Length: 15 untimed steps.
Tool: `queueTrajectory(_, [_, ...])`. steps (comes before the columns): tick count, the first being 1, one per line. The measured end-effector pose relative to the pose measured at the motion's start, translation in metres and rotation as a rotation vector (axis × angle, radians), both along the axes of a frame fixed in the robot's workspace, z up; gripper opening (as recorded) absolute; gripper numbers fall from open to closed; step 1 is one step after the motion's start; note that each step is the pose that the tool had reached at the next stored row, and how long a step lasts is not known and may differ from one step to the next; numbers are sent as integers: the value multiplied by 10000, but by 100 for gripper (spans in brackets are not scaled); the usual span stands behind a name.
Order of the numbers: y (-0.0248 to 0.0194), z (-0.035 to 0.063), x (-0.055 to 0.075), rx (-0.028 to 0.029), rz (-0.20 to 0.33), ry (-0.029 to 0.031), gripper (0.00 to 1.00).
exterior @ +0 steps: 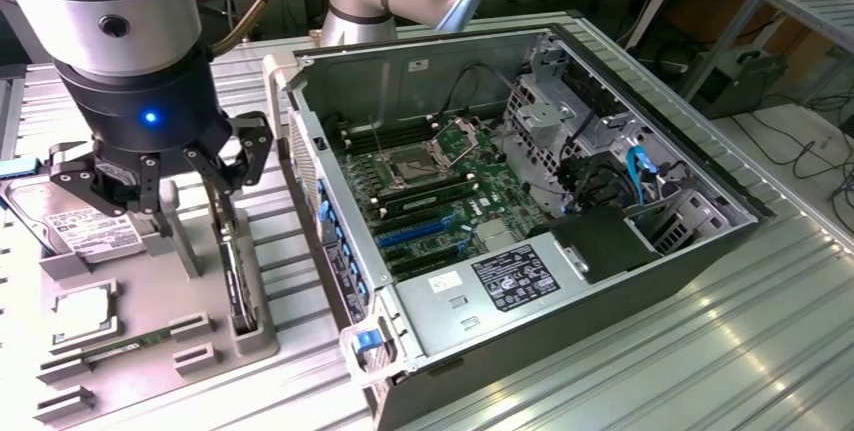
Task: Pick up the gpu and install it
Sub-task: 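Pick up the gpu and move the gpu toward the slot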
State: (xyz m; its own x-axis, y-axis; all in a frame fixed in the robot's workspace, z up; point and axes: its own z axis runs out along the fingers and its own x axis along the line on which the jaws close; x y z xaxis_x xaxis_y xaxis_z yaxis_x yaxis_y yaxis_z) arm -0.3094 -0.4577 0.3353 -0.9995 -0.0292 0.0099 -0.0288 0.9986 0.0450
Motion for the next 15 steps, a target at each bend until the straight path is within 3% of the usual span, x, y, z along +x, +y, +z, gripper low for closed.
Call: queueTrajectory(15, [-17, -206, 2, -2, 0, 2, 54])
